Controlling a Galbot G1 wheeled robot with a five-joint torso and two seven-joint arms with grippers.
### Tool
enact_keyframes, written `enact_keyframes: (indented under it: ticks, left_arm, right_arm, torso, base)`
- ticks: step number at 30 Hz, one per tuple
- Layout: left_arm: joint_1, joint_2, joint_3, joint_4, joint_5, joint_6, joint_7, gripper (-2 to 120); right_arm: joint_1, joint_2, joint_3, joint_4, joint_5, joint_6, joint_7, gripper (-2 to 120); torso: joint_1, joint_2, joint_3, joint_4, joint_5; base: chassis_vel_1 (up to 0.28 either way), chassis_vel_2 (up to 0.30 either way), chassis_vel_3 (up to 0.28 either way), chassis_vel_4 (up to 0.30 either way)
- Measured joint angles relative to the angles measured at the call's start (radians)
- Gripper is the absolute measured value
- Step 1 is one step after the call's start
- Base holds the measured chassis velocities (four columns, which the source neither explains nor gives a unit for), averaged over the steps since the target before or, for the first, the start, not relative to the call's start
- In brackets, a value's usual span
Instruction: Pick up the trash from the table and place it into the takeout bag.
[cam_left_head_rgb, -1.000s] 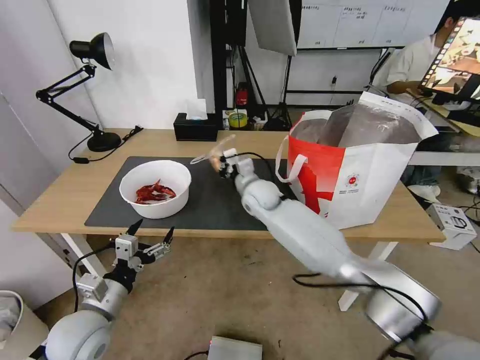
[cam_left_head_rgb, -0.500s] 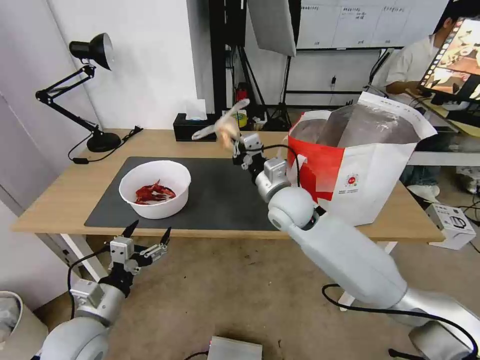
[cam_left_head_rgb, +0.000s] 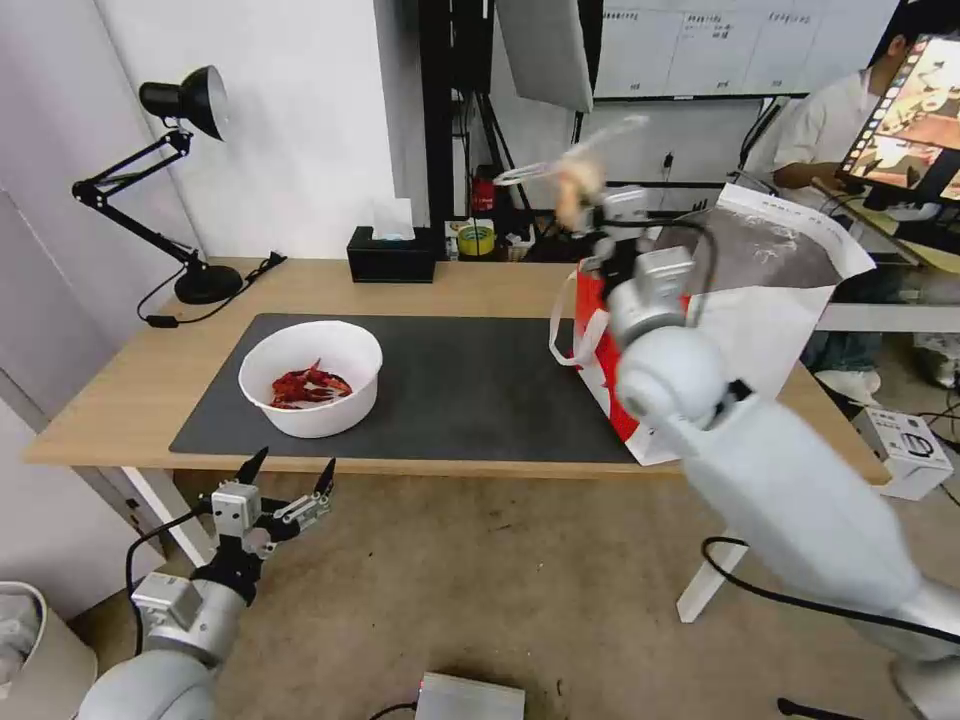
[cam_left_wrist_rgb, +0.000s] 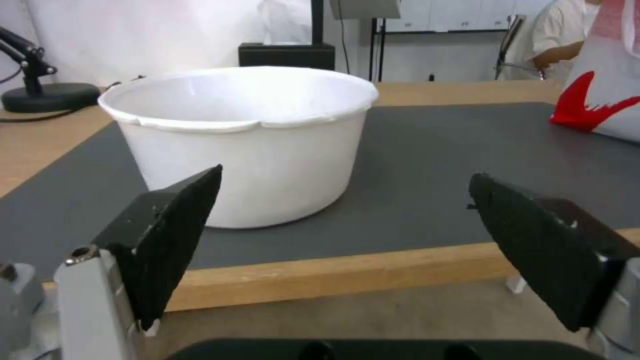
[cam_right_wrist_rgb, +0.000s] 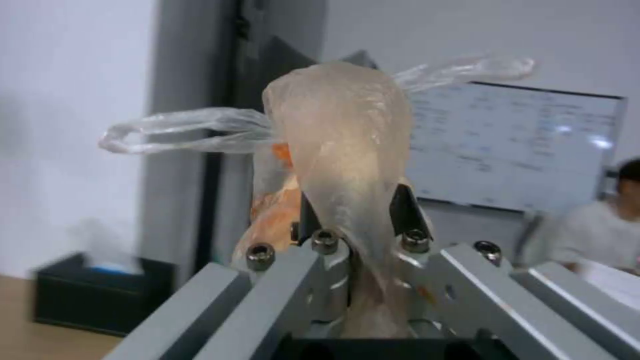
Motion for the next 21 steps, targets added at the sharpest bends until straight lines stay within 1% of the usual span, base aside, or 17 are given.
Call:
enact_keyframes:
  ticks: [4,6,15,16,17,18,20,21]
  left_arm:
    - [-0.002,-0.001,0.003,0.004,0.001,0.000,0.000,100]
    - [-0.005,-0.001,0.008,0.007,0.002,0.000,0.000,100]
    - [-0.004,-0.002,0.006,0.009,0.004,0.000,0.000,100]
    - [-0.003,-0.002,0.004,0.010,0.004,0.000,0.000,100]
    - [-0.002,-0.002,0.004,0.011,0.004,0.000,0.000,100]
    - [-0.002,-0.002,0.004,0.011,0.004,0.000,0.000,100]
    - [-0.003,-0.003,0.005,0.011,0.004,0.000,0.000,100]
    - [-0.003,-0.003,0.005,0.011,0.004,0.000,0.000,100]
  right_arm:
    - [-0.037,-0.022,0.034,0.017,0.007,-0.018,0.015,3]
    - [-0.077,-0.040,0.060,0.044,0.044,-0.043,0.045,3]
    - [-0.116,-0.056,0.085,0.056,0.057,-0.053,0.066,3]
    - [-0.118,-0.058,0.087,0.058,0.057,-0.056,0.069,4]
    - [-0.121,-0.059,0.091,0.059,0.056,-0.061,0.070,10]
    - [-0.121,-0.059,0.091,0.059,0.056,-0.061,0.070,10]
    - [-0.127,-0.059,0.098,0.059,0.055,-0.064,0.070,19]
    - [-0.127,-0.059,0.098,0.059,0.055,-0.064,0.070,19]
  torso:
    - [0.000,0.000,0.000,0.0000,0.0001]
    - [0.000,0.000,0.000,0.0000,-0.0001]
    - [0.000,0.000,0.000,0.0001,-0.0002]
    - [0.000,0.000,0.000,0.0002,-0.0003]
    - [0.000,0.000,0.000,0.0002,-0.0004]
    - [0.000,0.000,0.000,0.0002,-0.0004]
    - [0.000,0.000,0.000,0.0002,-0.0003]
    - [0.000,0.000,0.000,0.0002,-0.0003]
  base:
    - [0.000,0.000,0.000,0.000]
    - [0.000,0.000,0.000,0.000]
    - [0.000,0.000,0.000,0.000]
    - [0.000,0.000,0.000,0.000]
    - [0.000,0.000,0.000,0.000]
    - [0.000,0.000,0.000,0.000]
    - [0.000,0.000,0.000,0.000]
    - [0.000,0.000,0.000,0.000]
